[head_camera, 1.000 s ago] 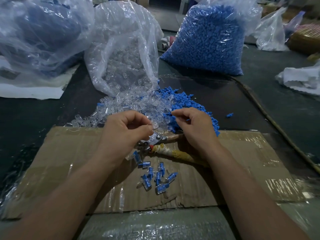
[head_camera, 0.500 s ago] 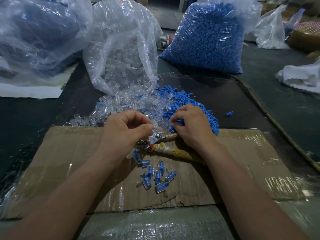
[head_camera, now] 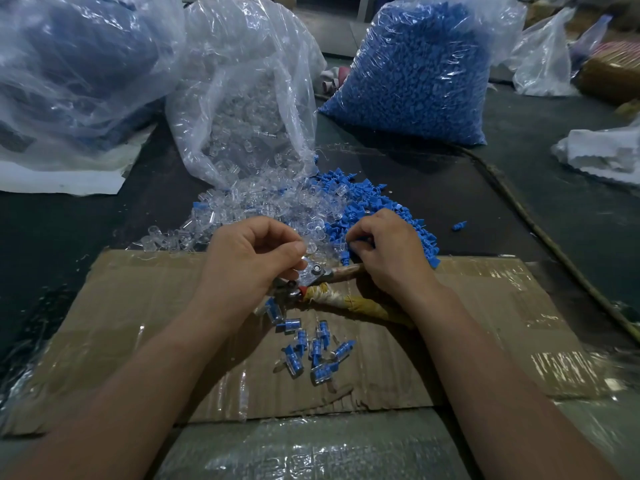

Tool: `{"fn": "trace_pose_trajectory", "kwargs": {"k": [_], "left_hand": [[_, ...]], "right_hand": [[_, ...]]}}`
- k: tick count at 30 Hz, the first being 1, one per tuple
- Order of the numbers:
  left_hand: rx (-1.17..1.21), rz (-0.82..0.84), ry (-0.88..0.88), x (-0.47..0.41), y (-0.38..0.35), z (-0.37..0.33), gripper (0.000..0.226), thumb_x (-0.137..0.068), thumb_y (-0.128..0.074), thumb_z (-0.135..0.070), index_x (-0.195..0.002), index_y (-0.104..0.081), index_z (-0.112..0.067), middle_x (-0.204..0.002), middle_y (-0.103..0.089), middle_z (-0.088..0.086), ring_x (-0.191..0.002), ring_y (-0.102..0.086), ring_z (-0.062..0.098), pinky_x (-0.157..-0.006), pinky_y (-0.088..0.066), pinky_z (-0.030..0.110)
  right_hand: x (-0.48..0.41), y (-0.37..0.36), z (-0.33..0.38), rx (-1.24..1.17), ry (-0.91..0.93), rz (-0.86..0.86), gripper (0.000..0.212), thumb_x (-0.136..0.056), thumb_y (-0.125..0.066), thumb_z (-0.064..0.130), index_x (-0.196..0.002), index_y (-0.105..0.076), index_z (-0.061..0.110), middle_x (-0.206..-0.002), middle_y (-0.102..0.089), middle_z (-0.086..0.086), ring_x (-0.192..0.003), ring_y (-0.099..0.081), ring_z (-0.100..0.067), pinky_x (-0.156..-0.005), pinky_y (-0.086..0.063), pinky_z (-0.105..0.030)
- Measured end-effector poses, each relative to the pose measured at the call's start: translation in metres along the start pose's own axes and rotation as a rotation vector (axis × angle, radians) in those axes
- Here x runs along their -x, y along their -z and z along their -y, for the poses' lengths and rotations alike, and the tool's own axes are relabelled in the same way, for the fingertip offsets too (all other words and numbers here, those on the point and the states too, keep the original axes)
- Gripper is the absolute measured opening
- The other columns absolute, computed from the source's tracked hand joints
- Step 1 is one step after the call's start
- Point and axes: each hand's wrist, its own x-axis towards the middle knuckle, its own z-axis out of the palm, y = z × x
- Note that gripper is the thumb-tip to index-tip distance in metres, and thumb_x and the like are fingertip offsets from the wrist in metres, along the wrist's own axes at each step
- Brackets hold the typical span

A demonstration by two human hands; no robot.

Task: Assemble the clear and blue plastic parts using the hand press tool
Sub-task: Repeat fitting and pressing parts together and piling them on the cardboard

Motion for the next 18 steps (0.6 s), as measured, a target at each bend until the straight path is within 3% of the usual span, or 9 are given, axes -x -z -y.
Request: {"fn": "trace_pose_trajectory", "kwargs": {"k": [6, 9, 11, 13, 18], "left_hand": [[0.012, 0.000, 0.000, 0.0014, -0.0001, 0.0001, 0.014, -0.062, -0.065, -0.023, -0.073, -0.064, -0.013, -0.068, -0.068, 0.005, -0.065, -0.068, 0.018, -0.062, -0.059, 0.032], [0.018, -0.002, -0.006, 0.0018, -0.0007, -0.0002, 0.017, -0.060, -0.063, -0.026, -0.072, -0.064, -0.013, -0.068, -0.068, 0.005, -0.065, -0.068, 0.019, -0.063, -0.059, 0.034], [0.016, -0.004, -0.009, 0.0017, -0.0011, -0.0006, 0.017, -0.060, -0.064, -0.026, -0.072, -0.064, -0.013, -0.068, -0.068, 0.006, -0.066, -0.068, 0.019, -0.063, -0.059, 0.034], [0.012, -0.002, -0.004, 0.0015, -0.0013, -0.0008, 0.016, -0.061, -0.064, -0.024, -0.073, -0.064, -0.013, -0.069, -0.068, 0.005, -0.065, -0.068, 0.019, -0.064, -0.059, 0.033], [-0.005, -0.003, 0.008, 0.0014, -0.0010, -0.0005, 0.002, -0.072, -0.065, -0.012, -0.074, -0.064, -0.012, -0.069, -0.068, 0.006, -0.065, -0.068, 0.018, -0.064, -0.059, 0.033]], "right_hand": [[0.0014, 0.0015, -0.0007, -0.024, -0.008, -0.073, 0.019, -0.090, -0.055, 0.011, -0.105, -0.066, 0.017, -0.096, -0.052, 0.006, -0.087, -0.045, -0.005, -0.078, -0.036, -0.020], [0.0015, 0.0027, -0.0009, -0.008, -0.013, -0.087, 0.031, -0.088, -0.058, 0.019, -0.119, -0.059, 0.020, -0.113, -0.055, 0.003, -0.101, -0.047, -0.011, -0.091, -0.036, -0.026], [0.0009, 0.0026, -0.0015, 0.055, -0.022, -0.001, 0.037, -0.088, -0.058, 0.024, -0.125, -0.055, 0.022, -0.121, -0.054, 0.001, -0.111, -0.046, -0.015, -0.099, -0.036, -0.033], [0.0005, 0.0023, -0.0015, 0.072, -0.029, 0.043, 0.033, -0.088, -0.058, 0.023, -0.121, -0.058, 0.023, -0.117, -0.056, 0.001, -0.105, -0.048, -0.015, -0.096, -0.039, -0.036], [0.0007, 0.0008, -0.0017, 0.019, -0.003, -0.036, 0.019, -0.088, -0.059, 0.016, -0.104, -0.068, 0.020, -0.102, -0.060, 0.001, -0.090, -0.049, -0.011, -0.085, -0.042, -0.030]]}}
